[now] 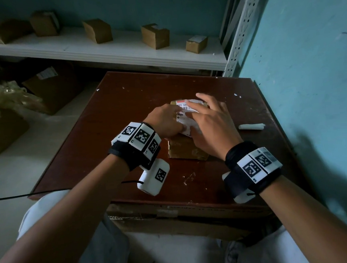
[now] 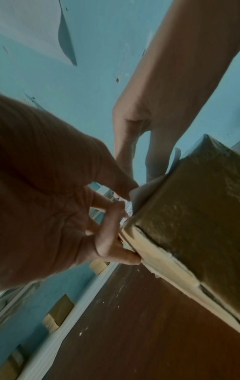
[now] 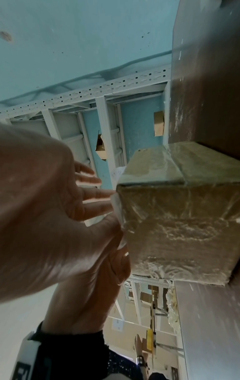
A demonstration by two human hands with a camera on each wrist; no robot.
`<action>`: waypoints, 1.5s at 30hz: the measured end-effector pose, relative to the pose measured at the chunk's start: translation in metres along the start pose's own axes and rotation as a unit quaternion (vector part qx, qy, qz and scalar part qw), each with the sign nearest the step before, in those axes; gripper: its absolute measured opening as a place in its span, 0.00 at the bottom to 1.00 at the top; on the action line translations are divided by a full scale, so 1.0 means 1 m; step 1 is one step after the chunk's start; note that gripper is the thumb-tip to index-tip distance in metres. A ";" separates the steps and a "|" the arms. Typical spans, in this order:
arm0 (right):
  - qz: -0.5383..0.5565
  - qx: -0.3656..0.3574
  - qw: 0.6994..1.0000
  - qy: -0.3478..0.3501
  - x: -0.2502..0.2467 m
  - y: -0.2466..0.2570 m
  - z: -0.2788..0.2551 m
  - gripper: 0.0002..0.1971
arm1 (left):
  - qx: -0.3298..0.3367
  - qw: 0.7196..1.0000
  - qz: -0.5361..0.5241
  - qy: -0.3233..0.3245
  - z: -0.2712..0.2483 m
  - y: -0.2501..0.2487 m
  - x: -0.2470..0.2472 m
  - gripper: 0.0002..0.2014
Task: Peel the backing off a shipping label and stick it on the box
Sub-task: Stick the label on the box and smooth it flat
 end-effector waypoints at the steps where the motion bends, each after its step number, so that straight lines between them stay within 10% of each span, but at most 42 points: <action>1: 0.015 -0.003 1.000 0.010 0.001 0.001 0.000 0.13 | 0.000 1.000 0.000 0.000 0.000 0.000 0.000 0.26; 45: 0.066 0.019 0.967 0.244 0.035 0.006 0.022 0.30 | 0.017 0.995 -0.057 0.075 -0.015 0.001 0.003 0.15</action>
Point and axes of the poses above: each hand's wrist, its own z-axis towards the middle knuckle, its own x-axis out of the palm, y = z × x, the point moved 6 cm from there along z, towards the middle knuckle, and after that the axes turned 10 degrees about x, right-handed, at the moved point
